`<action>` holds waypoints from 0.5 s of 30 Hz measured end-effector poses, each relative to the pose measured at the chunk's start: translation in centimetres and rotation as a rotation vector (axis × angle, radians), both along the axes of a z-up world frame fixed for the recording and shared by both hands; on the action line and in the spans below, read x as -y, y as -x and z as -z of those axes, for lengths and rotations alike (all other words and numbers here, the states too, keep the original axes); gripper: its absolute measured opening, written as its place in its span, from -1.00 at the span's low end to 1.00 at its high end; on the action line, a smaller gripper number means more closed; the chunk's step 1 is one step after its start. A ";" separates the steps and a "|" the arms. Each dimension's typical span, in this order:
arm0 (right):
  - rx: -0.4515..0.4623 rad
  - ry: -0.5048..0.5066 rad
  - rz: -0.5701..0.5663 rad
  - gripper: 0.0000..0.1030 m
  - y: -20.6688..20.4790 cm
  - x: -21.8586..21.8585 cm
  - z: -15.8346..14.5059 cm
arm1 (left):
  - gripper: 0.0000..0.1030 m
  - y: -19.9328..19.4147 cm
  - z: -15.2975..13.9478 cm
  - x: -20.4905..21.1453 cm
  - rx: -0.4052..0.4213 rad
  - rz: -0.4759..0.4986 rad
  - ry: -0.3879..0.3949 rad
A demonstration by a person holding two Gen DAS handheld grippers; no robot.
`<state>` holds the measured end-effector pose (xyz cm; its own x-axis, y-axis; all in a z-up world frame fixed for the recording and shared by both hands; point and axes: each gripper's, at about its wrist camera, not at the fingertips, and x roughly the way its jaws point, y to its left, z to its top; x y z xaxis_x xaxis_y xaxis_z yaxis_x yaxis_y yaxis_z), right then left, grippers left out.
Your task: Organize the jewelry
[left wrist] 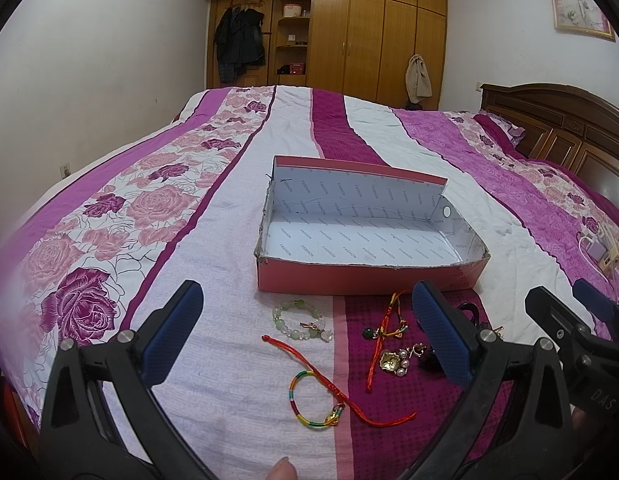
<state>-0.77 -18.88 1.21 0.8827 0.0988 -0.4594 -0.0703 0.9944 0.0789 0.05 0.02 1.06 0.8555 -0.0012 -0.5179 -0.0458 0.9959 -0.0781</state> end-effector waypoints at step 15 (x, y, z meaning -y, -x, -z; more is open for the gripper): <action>0.000 -0.002 0.001 1.00 0.1 0.0 0.1 | 0.89 -0.2 -0.2 -0.3 -0.003 -0.001 -0.003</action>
